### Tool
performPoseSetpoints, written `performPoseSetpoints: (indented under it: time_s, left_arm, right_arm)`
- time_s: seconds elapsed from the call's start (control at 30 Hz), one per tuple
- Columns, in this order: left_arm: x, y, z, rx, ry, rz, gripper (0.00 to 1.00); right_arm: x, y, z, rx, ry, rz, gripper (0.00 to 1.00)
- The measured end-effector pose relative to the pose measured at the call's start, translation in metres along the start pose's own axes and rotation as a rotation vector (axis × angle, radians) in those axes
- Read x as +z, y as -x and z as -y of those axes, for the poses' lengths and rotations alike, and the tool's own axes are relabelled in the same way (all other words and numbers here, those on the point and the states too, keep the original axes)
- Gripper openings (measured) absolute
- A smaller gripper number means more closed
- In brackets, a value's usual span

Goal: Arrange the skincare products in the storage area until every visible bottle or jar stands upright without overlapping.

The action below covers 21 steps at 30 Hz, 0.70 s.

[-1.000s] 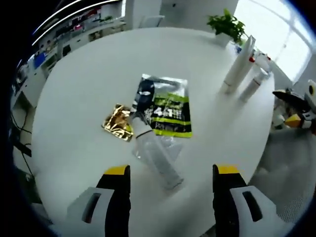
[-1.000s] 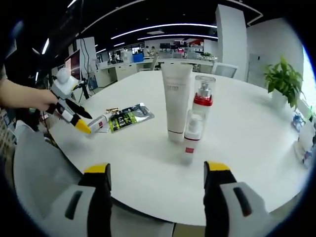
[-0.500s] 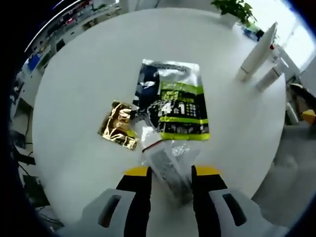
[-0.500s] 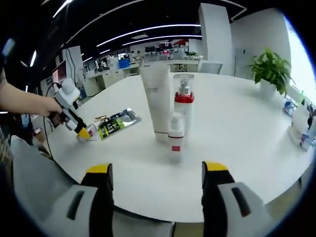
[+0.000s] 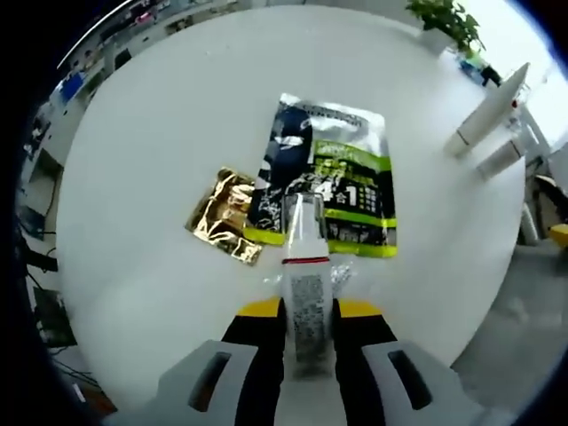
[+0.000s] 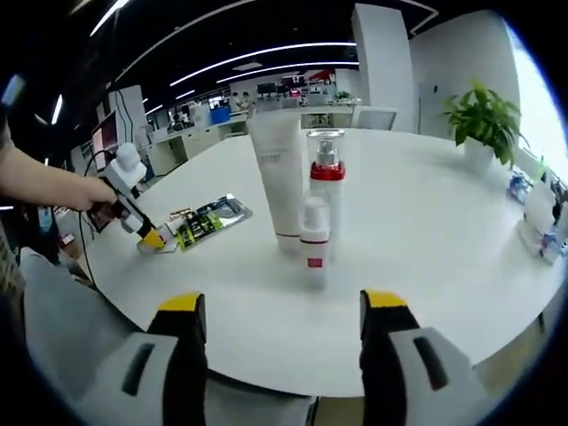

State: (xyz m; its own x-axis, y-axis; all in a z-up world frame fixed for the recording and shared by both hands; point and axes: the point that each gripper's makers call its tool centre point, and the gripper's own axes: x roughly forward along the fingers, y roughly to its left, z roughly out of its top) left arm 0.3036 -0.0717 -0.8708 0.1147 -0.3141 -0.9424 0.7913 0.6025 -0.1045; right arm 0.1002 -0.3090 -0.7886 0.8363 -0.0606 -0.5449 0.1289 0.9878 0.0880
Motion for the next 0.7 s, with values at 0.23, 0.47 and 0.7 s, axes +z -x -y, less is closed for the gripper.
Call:
performPoseSetpoints:
  time_s: [0.23,0.47,0.7]
  left_arm:
    - [0.002,0.008,0.003,-0.021,0.057,0.029,0.16]
    - [0.001,0.022,0.019,-0.095,0.149,0.085,0.16]
    - [0.01,0.047,0.052,-0.233,0.25,0.19,0.16]
  right_arm:
    - [0.008,0.006,0.0,0.01,-0.043,0.035,0.63]
    - [0.016,0.012,-0.009,0.036,-0.04,0.065,0.59]
    - [0.035,0.021,-0.024,0.094,-0.035,0.121,0.6]
